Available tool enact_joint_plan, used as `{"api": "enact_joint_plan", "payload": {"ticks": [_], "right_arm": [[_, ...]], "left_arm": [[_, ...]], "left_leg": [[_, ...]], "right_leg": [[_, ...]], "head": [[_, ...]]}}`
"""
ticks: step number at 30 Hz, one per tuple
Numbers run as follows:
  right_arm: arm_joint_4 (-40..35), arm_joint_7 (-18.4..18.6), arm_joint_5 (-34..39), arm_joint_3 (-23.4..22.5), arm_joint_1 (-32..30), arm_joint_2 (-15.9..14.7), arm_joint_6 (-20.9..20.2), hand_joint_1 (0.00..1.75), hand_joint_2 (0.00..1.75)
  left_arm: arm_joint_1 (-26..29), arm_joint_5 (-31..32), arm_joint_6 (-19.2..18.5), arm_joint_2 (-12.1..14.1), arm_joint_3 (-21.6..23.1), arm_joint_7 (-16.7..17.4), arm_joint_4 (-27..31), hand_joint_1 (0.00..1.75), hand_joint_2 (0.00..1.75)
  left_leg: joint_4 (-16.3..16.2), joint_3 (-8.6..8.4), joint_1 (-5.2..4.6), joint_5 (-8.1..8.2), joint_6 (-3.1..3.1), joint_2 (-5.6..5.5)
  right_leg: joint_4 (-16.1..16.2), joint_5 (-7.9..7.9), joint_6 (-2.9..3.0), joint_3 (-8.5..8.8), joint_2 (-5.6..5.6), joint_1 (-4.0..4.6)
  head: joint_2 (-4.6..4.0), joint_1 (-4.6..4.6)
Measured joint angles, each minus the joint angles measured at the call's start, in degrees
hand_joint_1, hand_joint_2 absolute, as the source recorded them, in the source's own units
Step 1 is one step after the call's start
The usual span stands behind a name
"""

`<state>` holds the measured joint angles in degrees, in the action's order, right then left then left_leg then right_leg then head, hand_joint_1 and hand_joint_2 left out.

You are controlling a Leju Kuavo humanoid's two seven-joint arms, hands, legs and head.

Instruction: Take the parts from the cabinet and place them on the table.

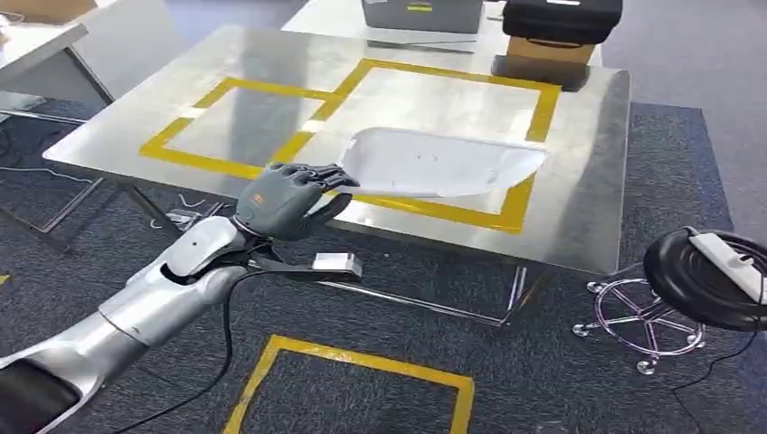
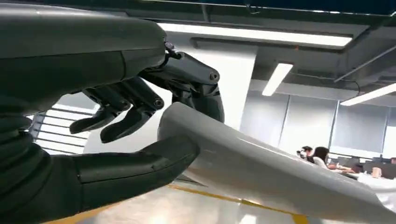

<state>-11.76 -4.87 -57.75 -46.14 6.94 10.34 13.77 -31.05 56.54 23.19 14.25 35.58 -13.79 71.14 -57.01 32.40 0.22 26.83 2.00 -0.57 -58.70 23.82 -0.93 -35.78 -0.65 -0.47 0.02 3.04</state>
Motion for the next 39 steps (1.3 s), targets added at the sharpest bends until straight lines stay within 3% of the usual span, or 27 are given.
{"api": "enact_joint_plan", "payload": {"ticks": [1, 4, 5, 6, 7, 9, 10, 11, 12, 14, 16, 17, 19, 20, 21, 22, 24, 25, 26, 29, 31, 32, 34, 35, 36, 37, 39], "right_arm": [[0.0, 0.0, 0.0, 0.0, 0.1, 0.0, 0.0, 0.0, 1.75], [0.0, 0.0, 0.0, 0.0, 0.3, 0.0, 0.0, 0.0, 1.75], [0.0, 0.0, 0.0, 0.0, 0.2, 0.0, 0.0, 0.0, 1.75], [0.0, 0.0, 0.0, 0.0, 0.1, 0.0, 0.0, 0.0, 1.75], [0.0, 0.0, 0.0, 0.0, 0.1, 0.0, 0.0, 0.0, 1.75], [0.0, 0.0, 0.0, 0.0, 0.1, 0.1, 0.0, 0.0, 1.75], [0.0, 0.0, 0.0, 0.0, 0.1, 0.0, 0.0, 0.0, 1.75], [0.0, 0.0, 0.0, 0.0, 0.2, 0.0, 0.0, 0.0, 1.75], [0.0, 0.0, 0.0, 0.0, 0.2, 0.0, 0.0, 0.0, 1.75], [0.0, 0.0, 0.0, 0.0, 0.1, 0.0, 0.0, 0.0, 1.75], [0.0, 0.0, 0.0, 0.0, 0.0, 0.0, 0.0, 0.0, 1.75], [0.0, 0.0, 0.0, 0.0, 0.1, 0.0, 0.0, 0.0, 1.75], [0.0, 0.0, 0.0, 0.0, 0.1, 0.0, 0.0, 0.0, 1.75], [0.0, 0.0, 0.0, 0.0, -0.1, 0.0, 0.0, 0.0, 1.75], [0.0, 0.0, 0.0, 0.0, -0.2, 0.0, -0.1, 0.0, 1.75], [0.0, 0.0, -0.1, 0.0, -0.2, 0.0, -0.1, 0.0, 1.75], [0.0, 0.0, -0.1, 0.0, -0.1, 0.0, -0.1, 0.0, 1.75], [0.0, 0.0, -0.2, 0.0, -0.1, 0.0, -0.1, 0.0, 1.75], [0.0, 0.0, -0.2, 0.0, -0.1, 0.0, -0.1, 0.0, 1.75], [0.0, 0.0, -0.2, 0.0, -0.2, 0.1, -0.2, 0.0, 1.75], [0.0, 0.0, -0.3, 0.0, -0.1, 0.0, -0.1, 0.0, 1.75], [0.0, 0.0, -0.3, 0.0, 0.0, 0.0, -0.1, 0.0, 1.75], [0.0, 0.0, -0.3, 0.0, 0.1, 0.0, -0.1, 0.0, 1.75], [0.0, 0.0, -0.4, 0.0, 0.0, 0.0, -0.1, 0.0, 1.75], [0.0, 0.1, -0.4, 0.0, -0.1, 0.0, -0.1, 0.0, 1.75], [0.0, 0.2, -0.4, 0.0, -0.1, 0.0, -0.1, 0.0, 1.75], [0.0, 0.2, -0.5, 0.0, -0.1, 0.1, -0.1, 0.0, 1.75]], "left_arm": [[-0.1, 0.0, 0.0, 0.0, -0.1, 0.0, 0.0, 1.75, 1.75], [0.1, 0.0, 0.0, 0.0, -0.1, 0.0, 0.0, 1.75, 1.75], [0.3, 0.0, 0.0, 0.0, -0.1, 0.0, 0.0, 1.75, 1.75], [0.4, 0.0, 0.0, 0.0, -0.1, 0.0, 0.0, 1.75, 1.75], [0.4, 0.0, 0.0, 0.0, -0.2, 0.0, 0.0, 1.75, 1.75], [0.3, 0.0, 0.0, 0.0, -0.3, 0.0, 0.0, 1.75, 1.75], [0.3, 0.0, 0.0, 0.0, -0.4, 0.0, 0.0, 1.75, 1.75], [0.0, 0.0, 0.0, 0.0, -0.4, 0.0, 0.0, 1.75, 1.75], [0.2, 0.0, 0.0, 0.0, -0.4, 0.0, 0.0, 1.75, 1.75], [0.3, 0.0, 0.0, 0.0, -0.4, 0.0, 0.0, 1.75, 1.75], [0.3, 0.0, 0.0, 0.0, -0.6, 0.0, 0.1, 1.75, 1.75], [0.3, 0.0, 0.0, 0.0, -0.6, 0.0, 0.1, 1.75, 1.75], [0.4, 0.0, 0.0, -0.1, -0.5, 0.0, 0.1, 1.75, 1.75], [0.5, 0.0, 0.0, -0.1, -0.5, 0.0, 0.1, 1.75, 1.75], [0.7, 0.0, 0.0, -0.1, -0.5, 0.0, 0.1, 1.75, 1.75], [0.8, 0.0, 0.1, -0.1, -0.5, 0.1, 0.1, 1.75, 1.75], [0.9, 0.2, 0.1, -0.1, -0.5, 0.2, 0.1, 1.75, 1.75], [0.9, 0.2, 0.2, -0.1, -0.5, 0.2, 0.1, 1.75, 1.75], [0.8, 0.2, 0.2, -0.1, -0.5, 0.2, 0.1, 1.75, 1.75], [1.0, 0.2, 0.2, -0.1, -0.6, 0.3, 0.1, 1.75, 1.75], [1.1, 0.2, 0.3, 0.1, -0.8, 0.3, 0.2, 1.75, 1.75], [1.0, 0.2, 0.3, 0.1, -0.8, 0.3, 0.2, 1.75, 1.75], [1.3, 0.3, 0.6, 0.1, -0.8, 0.3, 0.2, 1.75, 1.75], [1.6, 0.4, 0.7, 0.1, -0.8, 0.5, 0.2, 1.75, 1.75], [1.9, 0.5, 0.8, 0.1, -0.8, 0.6, 0.2, 1.75, 1.75], [2.1, 0.6, 0.9, 0.1, -0.8, 0.8, 0.2, 1.75, 1.75], [2.1, 0.7, 1.2, 0.1, -0.8, 0.9, 0.2, 1.75, 1.75]], "left_leg": [[-1.7, 0.71, -0.12, 0.84, 0.29, 0.04], [-15.4, 8.49, 0.0, 6.02, 0.79, 0.05], [-17.8, 10.52, 0.04, 5.98, 0.87, 0.06], [-17.4, 10.94, 0.12, 4.58, 0.89, 0.06], [-14.7, 10.23, 0.2, 1.93, 0.89, 0.06], [-5.2, 6.18, 0.31, -4.1, 0.92, 0.16], [-2.0, 4.75, 0.44, -5.26, 1.03, 0.4], [0.1, 3.9, 0.36, -3.97, 0.55, 0.17], [-0.5, 4.15, 0.31, -3.98, -0.11, 0.12], [-0.5, 4.17, 0.13, -3.63, -0.94, 0.11], [-0.2, 3.47, 0.39, -3.41, -1.76, 0.13], [-0.2, 3.22, 0.34, -3.2, -2.07, 0.12], [-0.2, 2.87, 0.18, -2.8, -2.38, 0.12], [-0.2, 2.7, 0.11, -2.61, -2.43, 0.11], [-0.2, 2.42, 0.08, -2.39, -2.41, 0.05], [-0.2, 2.05, 0.08, -2.11, -2.35, -0.03], [-0.2, 0.9, 0.08, -1.41, -2.01, -0.09], [-0.2, 0.58, 0.08, -1.09, -1.77, -0.09], [-0.4, 0.69, -0.31, -0.8, -1.36, -0.22], [0.3, 0.55, -0.01, -0.95, -0.55, -0.21], [-0.7, 0.73, 0.04, -0.16, 0.2, -0.03], [-3.6, 2.28, 0.06, 1.44, 0.44, -0.03], [-12.6, 7.28, 0.12, 5.13, 0.82, -0.03], [-16.3, 9.7, 0.14, 5.91, 0.94, -0.03], [-17.2, 10.91, 0.17, 5.25, 0.98, -0.03], [-15.5, 10.61, 0.23, 3.14, 0.99, -0.02], [-7.2, 7.04, 0.35, -2.34, 1.01, 0.02]], "right_leg": [[0.1, 0.21, 0.35, 0.29, -0.02, -0.03], [0.1, 0.82, 0.84, 0.89, 0.05, -0.05], [0.1, 1.01, 0.83, 1.11, 0.04, -0.06], [0.1, 1.21, 0.84, 1.35, 0.02, -0.07], [0.1, 1.47, 0.74, 1.66, -0.01, -0.09], [0.1, 2.1, 0.32, 2.55, -0.13, -0.27], [0.0, 2.42, -0.08, 2.51, -0.22, 0.03], [-0.6, 2.86, -0.41, 2.38, -0.35, 0.26], [-0.2, 2.75, -0.6, 2.34, -0.33, 0.25], [0.2, 2.93, -1.24, 2.63, -0.25, 0.13], [-1.7, 4.34, -1.76, 2.0, 0.06, 0.06], [-5.3, 6.11, -1.85, 0.29, 0.12, 0.08], [-15.3, 9.6, -1.98, -5.23, 0.12, 0.11], [-18.3, 10.1, -2.0, -7.38, 0.12, 0.12], [-18.2, 8.97, -1.95, -8.05, 0.12, 0.12], [-15.7, 6.68, -1.83, -7.35, 0.12, 0.13], [-5.3, 0.47, -1.42, -2.86, 0.14, 0.13], [-1.4, -0.77, -1.19, -1.26, 0.18, 0.14], [-0.2, 0.18, -1.18, -0.15, 0.13, 0.3], [-0.4, 0.33, -0.5, -0.43, 0.02, 0.57], [0.4, 0.18, 0.07, 0.44, 0.0, 0.09], [0.4, 0.31, 0.36, 0.67, 0.05, 0.02], [0.4, 0.63, 0.63, 0.98, 0.07, 0.0], [0.4, 0.78, 0.69, 1.11, 0.07, -0.02], [0.4, 0.93, 0.64, 1.26, 0.04, -0.05], [0.4, 1.14, 0.58, 1.45, 0.0, -0.09], [0.4, 1.56, 0.27, 2.03, -0.12, -0.24]], "head": [[0.0, 0.26], [0.0, 0.33], [0.0, 0.35], [0.0, 0.33], [0.0, 0.37], [0.0, 0.33], [0.0, 0.48], [0.0, 0.79], [0.0, 0.24], [0.0, 0.28], [0.0, -0.02], [0.0, -0.2], [0.0, -0.22], [0.0, -0.17], [0.0, -0.15], [0.0, -0.22], [0.0, -0.2], [0.0, -0.24], [0.0, -0.17], [0.0, -0.05], [0.0, 0.07], [0.0, 0.24], [0.0, 0.24], [0.0, 0.26], [0.0, 0.28], [0.0, 0.28], [0.0, 0.26]]}}
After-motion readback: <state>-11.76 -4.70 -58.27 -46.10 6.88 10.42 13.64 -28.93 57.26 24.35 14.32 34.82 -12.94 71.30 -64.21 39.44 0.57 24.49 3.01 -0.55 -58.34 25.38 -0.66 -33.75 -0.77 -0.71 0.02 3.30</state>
